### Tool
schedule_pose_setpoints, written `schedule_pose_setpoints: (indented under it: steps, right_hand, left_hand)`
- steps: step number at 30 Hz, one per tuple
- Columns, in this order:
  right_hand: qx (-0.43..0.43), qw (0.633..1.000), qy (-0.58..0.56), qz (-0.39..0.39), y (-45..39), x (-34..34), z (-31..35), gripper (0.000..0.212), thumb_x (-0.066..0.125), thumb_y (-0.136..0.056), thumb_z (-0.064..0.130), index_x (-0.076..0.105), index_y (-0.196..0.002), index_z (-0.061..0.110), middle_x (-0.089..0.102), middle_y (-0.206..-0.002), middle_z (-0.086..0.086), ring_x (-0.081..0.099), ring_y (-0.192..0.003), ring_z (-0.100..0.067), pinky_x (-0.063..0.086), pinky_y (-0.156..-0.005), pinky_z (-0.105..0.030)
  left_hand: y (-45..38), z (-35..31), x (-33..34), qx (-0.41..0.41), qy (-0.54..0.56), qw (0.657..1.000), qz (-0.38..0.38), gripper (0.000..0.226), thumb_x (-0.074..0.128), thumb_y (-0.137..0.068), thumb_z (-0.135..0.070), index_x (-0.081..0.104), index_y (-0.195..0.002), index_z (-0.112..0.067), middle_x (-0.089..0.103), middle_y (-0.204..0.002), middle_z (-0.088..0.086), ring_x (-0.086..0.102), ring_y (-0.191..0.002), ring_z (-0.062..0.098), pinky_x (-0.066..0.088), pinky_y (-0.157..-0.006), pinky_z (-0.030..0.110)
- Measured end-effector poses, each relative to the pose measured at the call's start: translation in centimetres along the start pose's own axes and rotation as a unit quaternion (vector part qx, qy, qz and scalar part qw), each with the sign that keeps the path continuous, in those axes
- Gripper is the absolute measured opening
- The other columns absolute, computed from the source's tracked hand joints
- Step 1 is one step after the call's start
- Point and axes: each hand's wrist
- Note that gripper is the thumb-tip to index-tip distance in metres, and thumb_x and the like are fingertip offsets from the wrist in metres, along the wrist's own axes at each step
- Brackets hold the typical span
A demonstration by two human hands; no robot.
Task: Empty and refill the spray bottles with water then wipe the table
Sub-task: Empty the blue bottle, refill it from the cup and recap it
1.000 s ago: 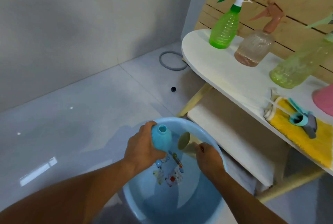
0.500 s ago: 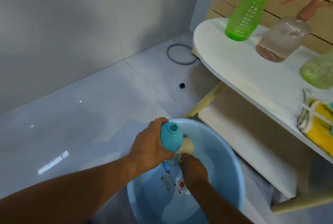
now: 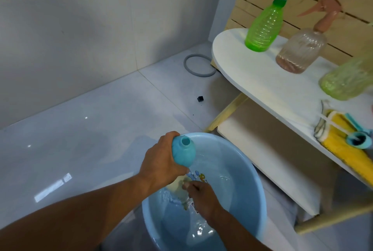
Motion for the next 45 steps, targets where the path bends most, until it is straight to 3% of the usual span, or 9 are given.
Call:
schedule_pose_setpoints:
  steps: [5, 8, 13, 18, 25, 29, 32, 39, 45]
  right_hand:
    - [0.064, 0.988, -0.131, -0.056, 1.2, -3.0, 0.0, 0.027, 0.068, -0.096, 0.031, 0.078, -0.079, 0.013, 0.053, -0.061, 0.004, 0.046, -0.053, -0.014, 0.041, -0.051, -0.026]
    - [0.030, 0.988, -0.115, -0.102, 2.5, -5.4, 0.7, 0.029, 0.069, -0.094, 0.033, 0.072, -0.071, 0.016, 0.052, -0.061, 0.002, 0.043, -0.052, -0.010, 0.037, -0.048, -0.024]
    - [-0.034, 0.984, -0.078, -0.154, 5.2, -9.5, 2.8, 0.036, 0.074, -0.090, 0.043, 0.060, -0.067, 0.019, 0.040, -0.063, 0.001, 0.034, -0.058, -0.014, 0.030, -0.056, -0.031]
    - [-0.086, 0.976, -0.078, -0.185, 7.3, -12.6, 5.8, 0.042, 0.079, -0.085, 0.040, 0.067, -0.074, 0.002, 0.049, -0.061, 0.001, 0.037, -0.053, -0.012, 0.033, -0.049, -0.026]
    - [-0.187, 0.962, -0.020, -0.196, 10.1, -14.4, 9.9, 0.039, 0.079, -0.085, 0.045, 0.065, -0.071, 0.011, 0.055, -0.064, 0.003, 0.043, -0.059, -0.012, 0.041, -0.058, -0.034]
    - [-0.244, 0.948, 0.017, -0.203, 11.3, -14.4, 11.5, 0.035, 0.078, -0.086, 0.042, 0.063, -0.063, 0.020, 0.049, -0.056, 0.013, 0.039, -0.054, -0.005, 0.038, -0.051, -0.020]
    - [-0.281, 0.936, 0.048, -0.206, 12.0, -14.3, 12.3, 0.028, 0.077, -0.087, 0.040, 0.069, -0.070, 0.019, 0.048, -0.055, 0.012, 0.038, -0.053, -0.003, 0.036, -0.050, -0.015]
    - [-0.302, 0.914, 0.131, -0.237, 13.5, -14.1, 13.7, 0.019, 0.075, -0.087, 0.045, 0.071, -0.076, 0.029, 0.060, -0.068, 0.013, 0.052, -0.064, -0.006, 0.039, -0.055, -0.013]
    - [-0.332, 0.878, 0.214, -0.269, 14.3, -13.7, 14.7, 0.013, 0.074, -0.090, 0.041, 0.072, -0.081, 0.030, 0.063, -0.077, 0.013, 0.058, -0.076, -0.009, 0.044, -0.062, -0.022]
  left_hand:
    - [1.2, -0.1, -0.2, -0.002, 0.022, 0.999, -0.032, 0.092, 0.098, -0.059, -0.043, 0.042, -0.131, -0.043, 0.056, -0.123, -0.015, 0.061, -0.105, 0.013, 0.059, -0.085, 0.033]
    - [2.0, -0.1, -0.2, -0.005, 0.022, 0.998, -0.055, 0.090, 0.098, -0.061, -0.041, 0.040, -0.130, -0.045, 0.055, -0.124, -0.014, 0.060, -0.105, 0.013, 0.053, -0.085, 0.030]
    - [3.1, -0.8, -0.1, -0.039, -0.009, 0.997, -0.071, 0.091, 0.094, -0.060, -0.039, 0.043, -0.135, -0.040, 0.055, -0.130, -0.009, 0.062, -0.108, 0.024, 0.053, -0.094, 0.042]
    - [4.0, -1.7, 0.9, -0.058, -0.028, 0.997, -0.049, 0.093, 0.092, -0.059, -0.038, 0.042, -0.138, -0.040, 0.056, -0.130, -0.008, 0.062, -0.109, 0.024, 0.053, -0.095, 0.041]
    - [4.6, -3.6, 2.2, -0.037, -0.048, 0.998, -0.027, 0.092, 0.091, -0.060, -0.042, 0.044, -0.139, -0.038, 0.056, -0.128, -0.012, 0.059, -0.113, 0.022, 0.050, -0.094, 0.036]
    - [4.4, -4.5, 2.4, -0.033, -0.053, 0.998, -0.018, 0.093, 0.091, -0.060, -0.044, 0.043, -0.139, -0.038, 0.055, -0.126, -0.011, 0.059, -0.112, 0.021, 0.052, -0.095, 0.040]
    - [4.3, -4.7, 2.3, -0.032, -0.052, 0.998, -0.018, 0.093, 0.090, -0.059, -0.045, 0.043, -0.138, -0.039, 0.056, -0.126, -0.012, 0.061, -0.110, 0.021, 0.052, -0.094, 0.039]
    - [3.9, -4.8, 1.8, -0.018, -0.053, 0.998, -0.033, 0.093, 0.093, -0.058, -0.046, 0.043, -0.136, -0.040, 0.054, -0.125, -0.013, 0.058, -0.105, 0.018, 0.050, -0.089, 0.036]
    - [3.9, -4.7, 1.6, -0.017, -0.061, 0.997, -0.033, 0.094, 0.093, -0.059, -0.044, 0.042, -0.138, -0.038, 0.055, -0.128, -0.011, 0.059, -0.106, 0.020, 0.049, -0.089, 0.036]
Point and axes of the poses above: each hand's wrist, its own y-axis away from the middle knuckle, its own x-axis out of the palm, z = x × y
